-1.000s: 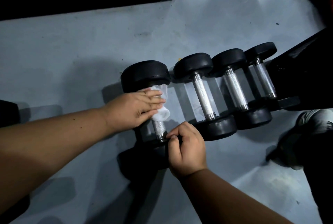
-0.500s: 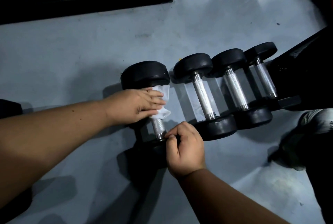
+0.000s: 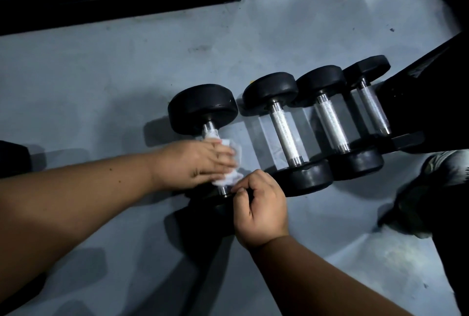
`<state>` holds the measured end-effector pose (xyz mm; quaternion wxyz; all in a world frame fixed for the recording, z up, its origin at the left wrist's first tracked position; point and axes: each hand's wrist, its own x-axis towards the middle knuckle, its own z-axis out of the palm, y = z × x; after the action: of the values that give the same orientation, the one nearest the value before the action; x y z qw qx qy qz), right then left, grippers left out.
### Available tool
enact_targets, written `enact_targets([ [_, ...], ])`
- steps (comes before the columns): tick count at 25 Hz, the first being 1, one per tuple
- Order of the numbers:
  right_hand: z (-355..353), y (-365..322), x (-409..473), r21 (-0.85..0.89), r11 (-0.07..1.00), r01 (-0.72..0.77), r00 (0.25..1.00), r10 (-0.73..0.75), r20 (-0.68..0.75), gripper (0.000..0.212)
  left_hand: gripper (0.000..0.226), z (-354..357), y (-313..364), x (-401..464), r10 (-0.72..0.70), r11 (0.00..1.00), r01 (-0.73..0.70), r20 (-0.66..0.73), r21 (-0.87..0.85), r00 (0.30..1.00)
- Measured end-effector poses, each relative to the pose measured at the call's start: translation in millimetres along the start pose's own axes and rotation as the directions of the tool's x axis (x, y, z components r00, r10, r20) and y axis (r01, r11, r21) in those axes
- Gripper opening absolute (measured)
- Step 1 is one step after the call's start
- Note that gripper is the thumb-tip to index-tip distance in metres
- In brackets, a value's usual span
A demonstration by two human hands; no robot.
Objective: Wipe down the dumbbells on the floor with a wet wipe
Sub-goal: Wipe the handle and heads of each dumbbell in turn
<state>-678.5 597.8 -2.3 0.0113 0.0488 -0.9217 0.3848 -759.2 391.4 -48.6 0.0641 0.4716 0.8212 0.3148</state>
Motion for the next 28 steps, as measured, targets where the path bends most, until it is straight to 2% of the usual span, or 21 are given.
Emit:
enact_targets([
  [3, -2, -2, 0, 0.017, 1.000, -0.007, 1.000, 0.008, -0.004, 0.022, 0.041, -13, -18, 1, -0.143, 0.990, 0.140, -0.114, -0.032, 0.983],
  [5, -2, -2, 0, 0.016, 1.000, -0.001, 1.000, 0.002, -0.004, 0.023, 0.042, -4, -4, 1, -0.196, 0.980, 0.199, -0.171, -0.003, 0.965],
  [8, -1, 0, 0, 0.011, 1.000, -0.002, 1.000, 0.002, -0.002, 0.023, 0.035, 16, 29, 0, -0.091, 0.995, 0.095, -0.104, 0.033, 0.990],
  [11, -1, 1, -1, 0.003, 1.000, -0.009, 1.000, 0.009, 0.004, 0.024, 0.036, 12, 20, 0, 0.044, 0.999, -0.044, 0.004, 0.024, 0.999],
  [12, -1, 1, -1, 0.000, 1.000, -0.006, 1.000, 0.006, 0.003, 0.024, 0.039, 7, 11, 1, 0.034, 0.999, -0.034, 0.002, 0.032, 0.999],
  [15, -2, 0, 0, 0.007, 1.000, -0.006, 1.000, 0.006, -0.002, 0.022, 0.042, -9, -14, 4, -0.116, 0.993, 0.118, -0.075, 0.022, 0.990],
  [18, -2, 0, 1, 0.010, 1.000, -0.003, 1.000, 0.004, -0.005, 0.021, 0.037, -1, -2, 6, -0.199, 0.977, 0.207, -0.144, 0.043, 0.969],
  [20, -2, 1, 1, 0.011, 1.000, -0.001, 1.000, 0.002, -0.002, 0.021, 0.035, 10, 18, 4, -0.160, 0.985, 0.168, -0.131, 0.050, 0.978],
  [22, -1, 2, 1, 0.018, 1.000, -0.006, 1.000, 0.006, -0.001, 0.022, 0.035, 17, 33, 2, -0.076, 0.996, 0.078, -0.059, 0.038, 0.995],
  [25, -1, 3, 1, 0.013, 1.000, -0.007, 1.000, 0.007, -0.003, 0.022, 0.036, 10, 24, 4, 0.000, 0.998, -0.001, 0.022, 0.067, 1.000],
  [28, -2, 1, 1, 0.016, 1.000, -0.014, 1.000, 0.014, -0.001, 0.022, 0.037, -2, 2, 7, -0.050, 0.996, 0.052, -0.025, 0.078, 0.998],
])
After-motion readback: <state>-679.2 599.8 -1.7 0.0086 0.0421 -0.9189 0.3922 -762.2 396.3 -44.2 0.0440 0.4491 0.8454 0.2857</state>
